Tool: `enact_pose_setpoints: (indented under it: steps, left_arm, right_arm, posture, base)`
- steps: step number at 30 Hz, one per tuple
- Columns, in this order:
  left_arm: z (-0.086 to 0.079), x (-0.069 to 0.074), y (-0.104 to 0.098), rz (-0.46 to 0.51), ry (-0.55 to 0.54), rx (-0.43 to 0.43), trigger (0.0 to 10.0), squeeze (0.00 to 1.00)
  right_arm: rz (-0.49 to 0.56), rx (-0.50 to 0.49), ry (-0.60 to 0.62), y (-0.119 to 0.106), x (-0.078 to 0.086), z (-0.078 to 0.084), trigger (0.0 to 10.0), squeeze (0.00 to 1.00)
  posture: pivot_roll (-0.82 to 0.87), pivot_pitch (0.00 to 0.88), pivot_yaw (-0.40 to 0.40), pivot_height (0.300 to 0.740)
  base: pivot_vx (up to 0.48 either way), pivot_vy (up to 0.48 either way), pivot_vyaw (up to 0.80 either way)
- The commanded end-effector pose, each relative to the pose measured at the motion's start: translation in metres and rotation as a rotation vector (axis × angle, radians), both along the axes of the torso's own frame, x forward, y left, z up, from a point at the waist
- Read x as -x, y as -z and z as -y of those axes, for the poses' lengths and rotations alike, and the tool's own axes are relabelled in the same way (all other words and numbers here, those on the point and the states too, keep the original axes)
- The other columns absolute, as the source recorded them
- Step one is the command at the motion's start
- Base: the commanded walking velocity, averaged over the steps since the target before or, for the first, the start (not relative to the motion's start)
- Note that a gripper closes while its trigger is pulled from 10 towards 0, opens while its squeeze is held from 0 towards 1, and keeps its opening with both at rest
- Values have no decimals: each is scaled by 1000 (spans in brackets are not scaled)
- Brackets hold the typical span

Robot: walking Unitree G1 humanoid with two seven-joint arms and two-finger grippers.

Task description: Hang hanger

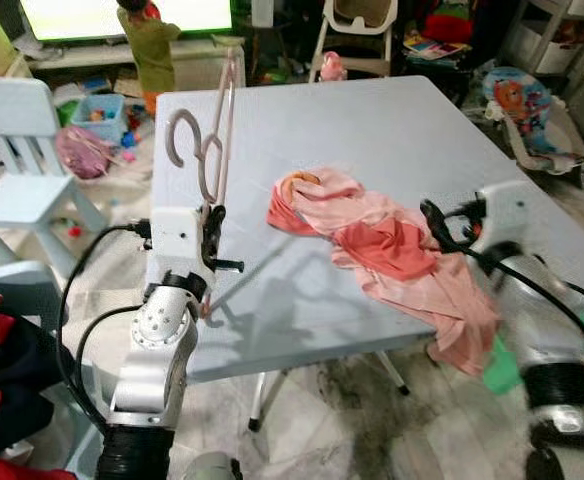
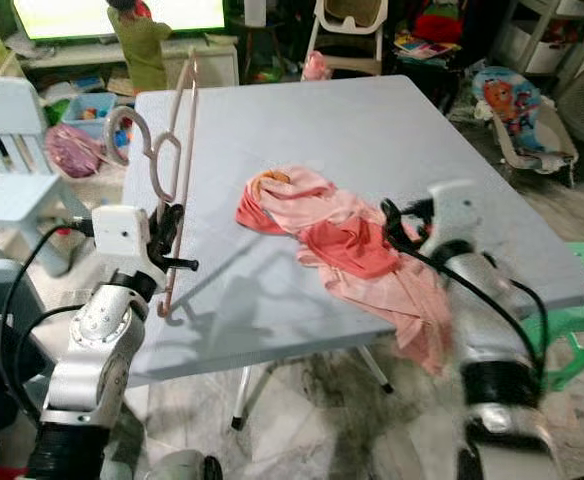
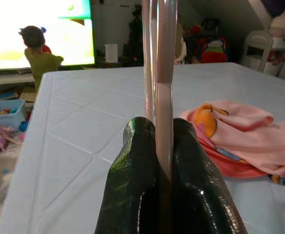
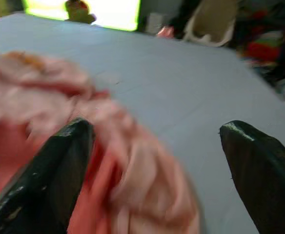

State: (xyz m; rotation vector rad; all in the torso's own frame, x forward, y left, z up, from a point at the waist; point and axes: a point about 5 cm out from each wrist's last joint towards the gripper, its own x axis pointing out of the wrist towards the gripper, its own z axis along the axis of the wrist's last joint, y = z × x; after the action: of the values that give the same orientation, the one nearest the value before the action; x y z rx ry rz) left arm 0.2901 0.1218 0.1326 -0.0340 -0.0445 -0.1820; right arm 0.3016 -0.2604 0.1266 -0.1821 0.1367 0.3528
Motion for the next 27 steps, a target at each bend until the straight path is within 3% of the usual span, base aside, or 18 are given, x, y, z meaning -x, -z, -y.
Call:
enact_pose_setpoints:
  steps: [1, 5, 7, 9, 10, 13, 17, 20, 22, 23, 25, 27]
  left_arm:
    - [3, 4, 24, -122, 18, -12, 10000, 0]
    - [4, 3, 22, -110, 26, -1, 10000, 0]
    - [3, 3, 24, -124, 20, -4, 10000, 0]
    - [3, 3, 24, -123, 19, -5, 10000, 0]
    - [2, 4, 24, -121, 16, -4, 10000, 0]
    - [1, 5, 23, -120, 9, -3, 10000, 0]
    - [-2, 7, 25, -123, -7, -5, 10000, 0]
    - [-3, 7, 25, -125, -11, -6, 10000, 0]
    - [-3, 7, 25, -125, -15, -5, 10000, 0]
    - [-3, 7, 25, -125, -15, -5, 10000, 0]
    - [-1, 6, 25, -126, -16, -3, 10000, 0]
    - [0, 5, 25, -123, -15, -2, 10000, 0]
  right_arm:
    - [-22, -1, -72, -1, 4, 0, 10000, 1000]
    - [-126, 63, -167, 5, 15, 9, 10000, 1000]
    - [-218, 109, -225, 14, 18, 5, 10000, 1000]
    - [-235, 133, -222, 17, 14, -1, 10000, 1000]
    - [-248, 121, -187, 22, 5, -10, 10000, 1000]
    - [-249, 133, -211, 25, -2, -23, 10000, 1000]
    - [-216, 138, -221, 27, -25, -67, 10000, 1000]
    - [-207, 125, -221, 24, -34, -86, 10000, 1000]
    - [-203, 118, -219, 23, -45, -109, 10000, 1000]
    - [-203, 118, -219, 23, -45, -109, 10000, 1000]
    - [-185, 88, -157, 17, -61, -135, 10000, 1000]
    - [-184, 49, -114, 14, -67, -142, 10000, 1000]
  posture:
    - [-4, 0, -3, 740]
    - [-7, 0, -3, 740]
    - [0, 0, -9, 740]
    - [4, 1, -10, 740]
    - [10, 0, -15, 740]
    - [24, 0, -23, 740]
    - [36, 0, -32, 740]
    - [42, 0, -36, 740]
    - [42, 0, -38, 740]
    - [42, 0, -38, 740]
    - [39, 0, -39, 740]
    - [39, 0, -39, 740]
  base:
    - [0, 0, 0]
    - [0, 0, 0]
    - [0, 0, 0]
    - [0, 0, 0]
    - [0, 0, 0]
    - [0, 0, 0]
    - [0, 0, 0]
    - [0, 0, 0]
    - [0, 0, 0]
    - [0, 0, 0]
    - [0, 0, 0]
    - [0, 0, 0]
